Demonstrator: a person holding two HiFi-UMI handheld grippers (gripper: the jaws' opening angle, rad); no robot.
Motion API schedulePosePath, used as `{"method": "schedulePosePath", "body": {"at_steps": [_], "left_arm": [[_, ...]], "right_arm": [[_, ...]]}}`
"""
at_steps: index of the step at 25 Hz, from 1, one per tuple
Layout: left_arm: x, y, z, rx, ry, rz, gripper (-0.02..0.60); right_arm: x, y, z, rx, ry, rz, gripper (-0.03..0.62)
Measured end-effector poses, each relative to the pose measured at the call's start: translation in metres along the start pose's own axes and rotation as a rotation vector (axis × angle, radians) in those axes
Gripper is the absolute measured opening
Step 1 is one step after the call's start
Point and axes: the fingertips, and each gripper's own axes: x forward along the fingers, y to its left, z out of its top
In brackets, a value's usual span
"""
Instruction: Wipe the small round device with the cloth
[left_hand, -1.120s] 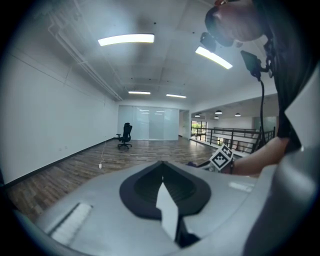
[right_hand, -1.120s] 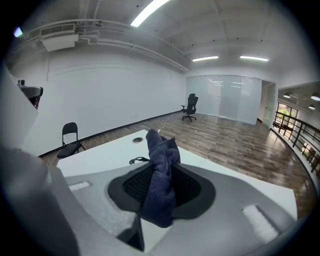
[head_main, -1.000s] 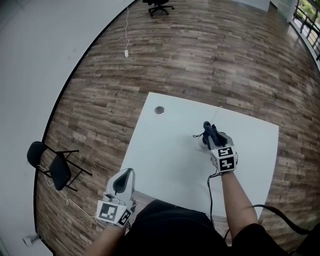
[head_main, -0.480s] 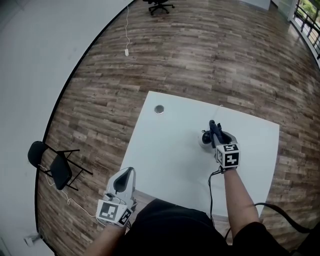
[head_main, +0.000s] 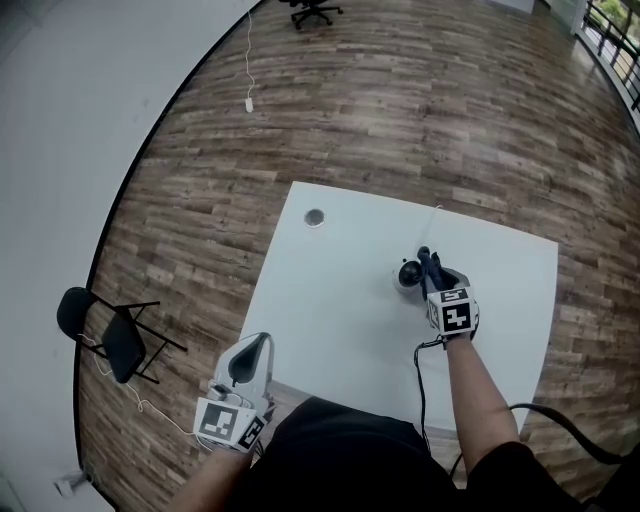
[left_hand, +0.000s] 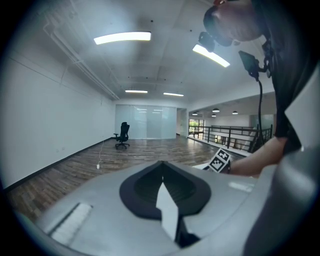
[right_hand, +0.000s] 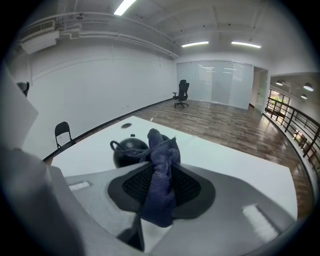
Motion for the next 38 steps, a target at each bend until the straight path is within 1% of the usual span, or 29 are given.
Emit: {"method": "schedulePosePath", "body": {"at_steps": [6, 8, 12, 14, 17, 20, 22, 24, 27, 29, 32, 38], "left_arm": [[0.001, -0.001, -0.001, 0.005, 0.003, -0.007, 0.006], [0.002, -0.002, 0.000, 0.005, 0.002, -0.011, 0.006], [0.003, -0.001, 0.000, 0.002, -0.007, -0.019, 0.006], [0.004, 0.000, -0.001, -0.004, -0.014, -0.020, 0.006], [0.003, 0.003, -0.001, -0.019, -0.028, -0.017, 0.006], [0.001, 0.006, -0.001, -0.029, -0.045, -0.011, 0.006], [0.000, 0.008, -0.003, -0.039, -0.050, -0.004, 0.006], [-0.002, 0.010, -0.004, -0.046, -0.053, 0.000, 0.006], [-0.005, 0.010, -0.004, -0.051, -0.055, 0.006, 0.006], [-0.008, 0.012, -0.004, -0.051, -0.057, 0.016, 0.006], [-0.014, 0.021, -0.007, -0.063, -0.051, 0.038, 0.006], [-0.025, 0.031, -0.018, -0.087, -0.045, 0.063, 0.006]], "right_arm": [[0.005, 0.016, -0.023, -0.029, 0.058, 0.019, 0.107], [0.007, 0.025, -0.032, -0.038, 0.087, 0.042, 0.107], [0.009, 0.049, -0.054, -0.033, 0.149, 0.116, 0.107], [0.003, 0.057, -0.056, -0.038, 0.137, 0.130, 0.109], [-0.021, 0.061, -0.031, -0.090, 0.019, 0.095, 0.107], [-0.047, 0.055, 0.002, -0.157, -0.097, 0.035, 0.107], [-0.056, 0.047, 0.024, -0.194, -0.150, -0.008, 0.109], [-0.055, 0.040, 0.042, -0.214, -0.180, -0.040, 0.109], [-0.047, 0.033, 0.060, -0.241, -0.190, -0.067, 0.107], [-0.039, 0.032, 0.066, -0.281, -0.170, -0.076, 0.109], [-0.024, 0.040, 0.064, -0.325, -0.124, -0.060, 0.109], [-0.014, 0.063, 0.056, -0.408, -0.106, -0.038, 0.107]]}}
